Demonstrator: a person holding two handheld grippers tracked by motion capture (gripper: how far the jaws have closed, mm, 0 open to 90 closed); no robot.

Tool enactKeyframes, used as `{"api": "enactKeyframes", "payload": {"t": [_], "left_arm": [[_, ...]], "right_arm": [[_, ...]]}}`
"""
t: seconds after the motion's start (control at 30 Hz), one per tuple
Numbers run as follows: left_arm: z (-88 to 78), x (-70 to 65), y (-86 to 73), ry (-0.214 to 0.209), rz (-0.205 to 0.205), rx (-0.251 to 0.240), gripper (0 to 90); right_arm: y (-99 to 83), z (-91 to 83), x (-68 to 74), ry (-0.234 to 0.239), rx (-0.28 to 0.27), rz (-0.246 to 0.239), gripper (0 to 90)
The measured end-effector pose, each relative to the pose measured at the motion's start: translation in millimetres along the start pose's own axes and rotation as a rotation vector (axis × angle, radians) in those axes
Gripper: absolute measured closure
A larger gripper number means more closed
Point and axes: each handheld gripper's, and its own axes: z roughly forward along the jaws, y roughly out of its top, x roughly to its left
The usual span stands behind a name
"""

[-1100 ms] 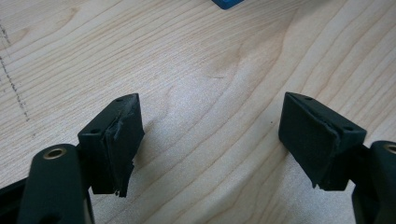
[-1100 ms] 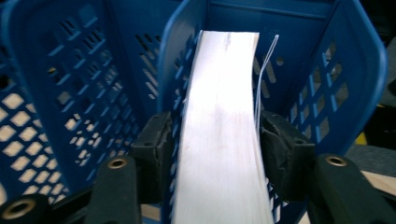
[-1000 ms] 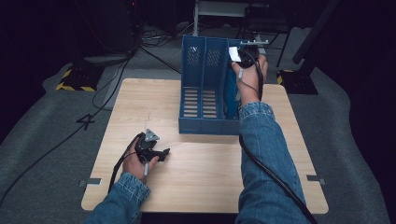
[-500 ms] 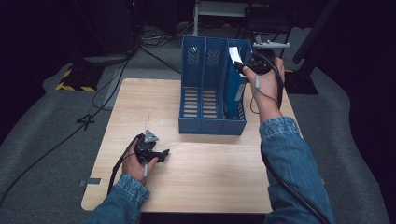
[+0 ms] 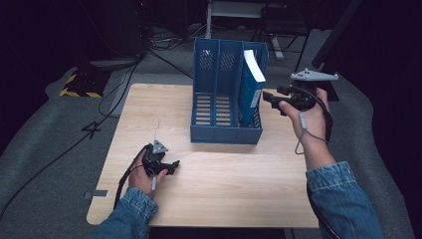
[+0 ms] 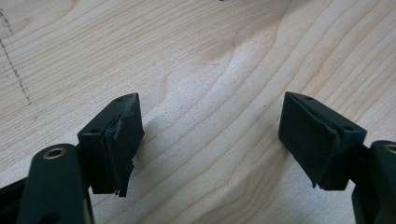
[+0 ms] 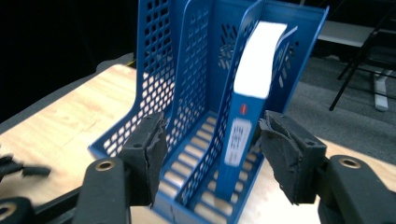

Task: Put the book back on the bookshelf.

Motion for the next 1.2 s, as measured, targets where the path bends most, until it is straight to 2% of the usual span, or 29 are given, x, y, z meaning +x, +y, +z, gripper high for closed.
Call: {"api": "enactKeyframes", "payload": {"t": [0.13,0.17,0.3,0.33,0.37,0.43,0.47,0.57,0.7,0.9,0.93,0.97,1.07,1.2], "left_arm": [[0.0,-0.4,-0.1,-0.001,-0.005,0.001,22.4],[0.0,-0.4,-0.1,-0.001,-0.005,0.001,22.3],[0.0,-0.4,-0.1,-0.002,-0.004,0.001,22.3],[0.0,-0.4,-0.1,-0.001,-0.005,0.001,22.4],[0.0,-0.4,-0.1,-0.001,-0.005,0.001,22.4],[-0.1,-0.5,-0.1,0.000,-0.005,0.001,22.4],[-0.1,-0.5,-0.1,-0.001,-0.005,0.001,22.3],[0.0,-0.4,-0.1,-0.001,-0.003,0.001,22.3],[0.0,-0.5,-0.1,0.000,-0.005,0.001,22.3],[0.0,-0.4,-0.1,-0.002,-0.003,0.001,22.3],[0.0,-0.5,-0.1,-0.001,-0.005,0.001,22.3],[0.1,-0.3,0.0,-0.001,-0.002,0.000,22.3],[0.0,-0.4,-0.1,-0.001,-0.004,0.001,22.3],[0.0,-0.4,-0.1,-0.002,-0.003,0.001,22.3]], "right_arm": [[-17.7,-11.2,0.1,0.018,0.025,-0.006,40.3],[-17.7,-11.2,0.1,0.018,0.025,-0.006,40.3],[-39.3,-16.5,-3.4,0.036,0.040,-0.001,39.9],[-50.4,-16.0,-6.2,0.045,0.044,0.000,39.6],[-50.4,-16.0,-6.2,0.045,0.044,0.000,39.6],[-62.7,-13.8,-8.8,0.053,0.050,-0.008,39.6],[-75.1,-11.2,-10.5,0.075,0.058,-0.003,39.4],[-86.8,-9.0,-11.4,0.078,0.073,-0.005,39.4],[-109.8,-4.7,-12.6,0.093,0.104,0.018,38.6],[-145.1,4.0,-17.0,0.085,0.174,0.046,37.5],[-157.5,7.5,-18.0,0.088,0.200,0.049,37.2],[-157.5,7.5,-18.0,0.088,0.200,0.049,37.2],[-177.2,12.6,-19.0,0.087,0.227,0.060,37.0],[-202.4,18.7,-20.2,0.080,0.228,0.070,36.6]]}}
